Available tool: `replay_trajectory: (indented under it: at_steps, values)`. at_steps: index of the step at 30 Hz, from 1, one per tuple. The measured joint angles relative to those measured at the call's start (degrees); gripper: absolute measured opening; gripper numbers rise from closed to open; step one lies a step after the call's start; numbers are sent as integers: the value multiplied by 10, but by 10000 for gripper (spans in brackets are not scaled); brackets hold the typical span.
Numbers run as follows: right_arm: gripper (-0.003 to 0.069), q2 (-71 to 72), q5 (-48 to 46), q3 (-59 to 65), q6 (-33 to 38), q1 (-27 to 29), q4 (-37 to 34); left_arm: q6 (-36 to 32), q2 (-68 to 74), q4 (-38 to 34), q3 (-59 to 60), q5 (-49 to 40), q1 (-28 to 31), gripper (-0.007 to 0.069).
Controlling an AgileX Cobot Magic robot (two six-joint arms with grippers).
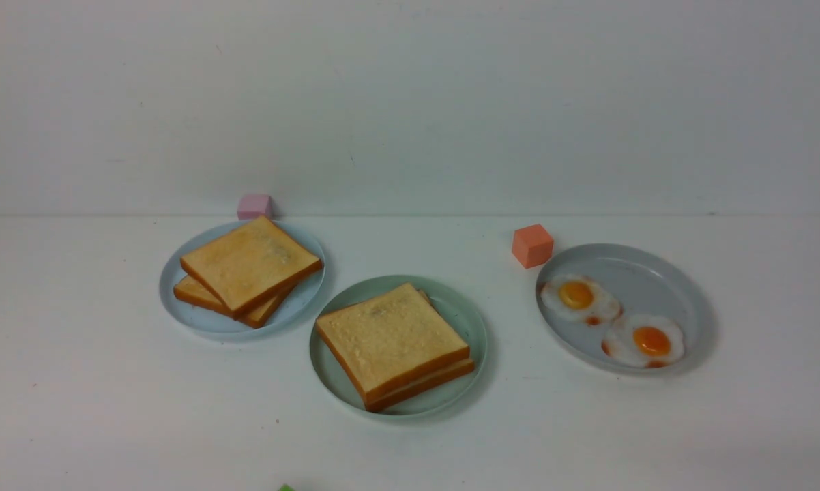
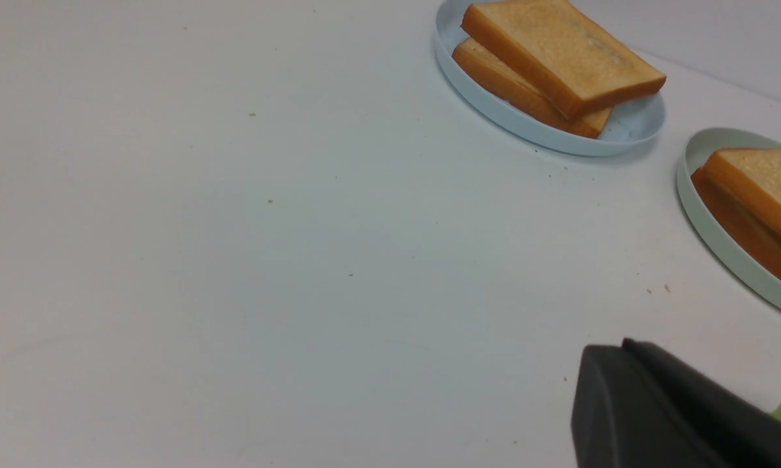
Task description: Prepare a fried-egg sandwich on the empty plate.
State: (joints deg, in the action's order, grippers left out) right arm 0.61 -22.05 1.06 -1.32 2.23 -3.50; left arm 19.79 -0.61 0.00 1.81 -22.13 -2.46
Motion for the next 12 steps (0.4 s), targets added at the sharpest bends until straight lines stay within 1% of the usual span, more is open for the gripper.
replay_trajectory:
  at_steps: [12]
  values:
    - [97, 0, 0, 0, 0, 0, 0, 0, 0, 0, 0, 0, 0, 22]
